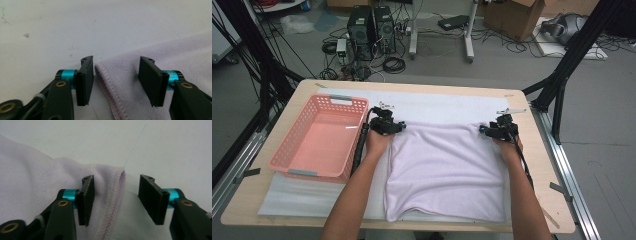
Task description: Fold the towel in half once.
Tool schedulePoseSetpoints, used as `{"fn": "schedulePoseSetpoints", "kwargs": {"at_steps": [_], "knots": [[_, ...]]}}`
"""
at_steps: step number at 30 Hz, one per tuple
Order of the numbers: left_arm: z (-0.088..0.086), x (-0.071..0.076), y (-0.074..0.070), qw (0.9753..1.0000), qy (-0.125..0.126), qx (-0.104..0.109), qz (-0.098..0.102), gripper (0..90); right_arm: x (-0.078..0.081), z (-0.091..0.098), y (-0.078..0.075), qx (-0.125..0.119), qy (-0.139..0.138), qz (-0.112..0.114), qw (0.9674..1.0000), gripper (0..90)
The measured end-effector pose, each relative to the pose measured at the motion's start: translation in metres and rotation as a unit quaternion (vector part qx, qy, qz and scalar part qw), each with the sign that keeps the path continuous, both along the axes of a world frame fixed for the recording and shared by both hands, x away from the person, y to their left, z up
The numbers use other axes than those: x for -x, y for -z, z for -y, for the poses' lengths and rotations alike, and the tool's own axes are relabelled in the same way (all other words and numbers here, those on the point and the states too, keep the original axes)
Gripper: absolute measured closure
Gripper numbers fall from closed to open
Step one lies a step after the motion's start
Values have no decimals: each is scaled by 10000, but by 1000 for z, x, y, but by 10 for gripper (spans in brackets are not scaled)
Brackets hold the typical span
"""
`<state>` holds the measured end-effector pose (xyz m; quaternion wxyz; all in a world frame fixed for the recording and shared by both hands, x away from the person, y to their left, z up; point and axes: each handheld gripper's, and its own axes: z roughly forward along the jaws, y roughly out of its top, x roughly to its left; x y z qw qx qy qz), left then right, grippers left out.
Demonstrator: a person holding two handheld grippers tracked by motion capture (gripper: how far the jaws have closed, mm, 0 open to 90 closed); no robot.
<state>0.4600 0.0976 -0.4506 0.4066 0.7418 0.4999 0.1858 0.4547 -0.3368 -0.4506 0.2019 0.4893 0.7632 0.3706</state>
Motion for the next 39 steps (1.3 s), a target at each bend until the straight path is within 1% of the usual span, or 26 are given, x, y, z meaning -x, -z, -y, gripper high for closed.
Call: {"fn": "schedulePoseSetpoints", "kwargs": {"at_steps": [1, 2, 3, 4, 6, 8, 11, 12, 13, 15, 16, 17, 18, 19, 20, 21, 23, 25, 27, 28, 30, 32, 35, 36, 37, 39], "knots": [[-2, -1, 0, 9996, 35, 248, -129, 730, 0, 0, 0, -77, -98, -27, 9999, 780], [-2, -1, 0, 9994, 32, 295, -168, 809, 0, 0, 0, -229, -253, -84, 9994, 821], [0, -1, 0, 9996, 25, 260, -144, 823, 0, -2, -1, -160, -224, -62, 9996, 852], [1, -1, -1, 9996, -34, 249, -90, 828, 0, -2, -2, -84, -250, -21, 9997, 858], [-1, -1, -6, 9990, -173, 365, 167, 833, 0, 1, -6, -51, -134, 100, 9998, 863], [-4, -2, -13, 9969, -337, 511, 490, 834, 0, 8, -13, -171, 91, 305, 9993, 866], [-4, -9, -25, 9941, -458, 777, 604, 835, -1, 12, -22, -256, 335, 542, 9976, 866], [-3, -11, -30, 9921, -526, 848, 762, 835, -2, 10, -25, -230, 415, 640, 9968, 866], [-1, -13, -33, 9912, -541, 875, 838, 835, -3, 9, -29, -186, 532, 774, 9954, 865], [4, -20, -36, 9915, -570, 826, 824, 820, -8, 8, -33, -219, 739, 840, 9935, 854], [5, -21, -36, 9914, -647, 773, 831, 757, -9, 6, -34, -205, 868, 830, 9926, 830], [4, -21, -36, 9912, -695, 777, 822, 654, -9, 6, -35, -171, 977, 890, 9911, 736], [3, -21, -36, 9915, -664, 796, 792, 595, -8, 6, -36, -182, 1137, 936, 9889, 684], [2, -20, -35, 9924, -609, 789, 717, 573, -7, 8, -37, -225, 1170, 951, 9883, 664], [0, -19, -35, 9943, -495, 718, 608, 543, -6, 10, -39, -306, 1179, 882, 9886, 643], [0, -17, -35, 9948, -413, 727, 582, 524, -4, 13, -41, -286, 1153, 830, 9894, 643], [1, -13, -32, 9958, -236, 712, 521, 524, 1, 17, -44, -394, 1101, 823, 9897, 642], [3, -9, -30, 9969, -107, 629, 451, 536, 5, 20, -46, -356, 1004, 740, 9915, 640], [5, -5, -24, 9981, 0, 563, 258, 565, 11, 22, -48, -369, 894, 698, 9929, 648], [6, -4, -23, 9987, 24, 485, 149, 584, 14, 23, -47, -384, 845, 647, 9936, 650], [9, -1, -21, 9997, 77, 248, -13, 583, 19, 22, -47, -263, 737, 550, 9954, 665], [10, 4, -17, 9999, 57, 118, 46, 577, 25, 23, -45, -223, 649, 452, 9966, 665], [9, 8, -5, 9997, 84, -159, -174, 548, 33, 23, -35, -193, 569, 274, 9978, 664], [8, 10, -3, 9998, 99, -187, -70, 558, 35, 22, -31, -203, 554, 209, 9980, 664], [8, 11, -2, 9998, 6, -216, 32, 600, 37, 20, -26, -194, 563, 174, 9981, 656], [6, 11, 0, 9992, -187, -310, 165, 605, 38, 16, -19, -236, 543, -118, 9982, 638]]}}
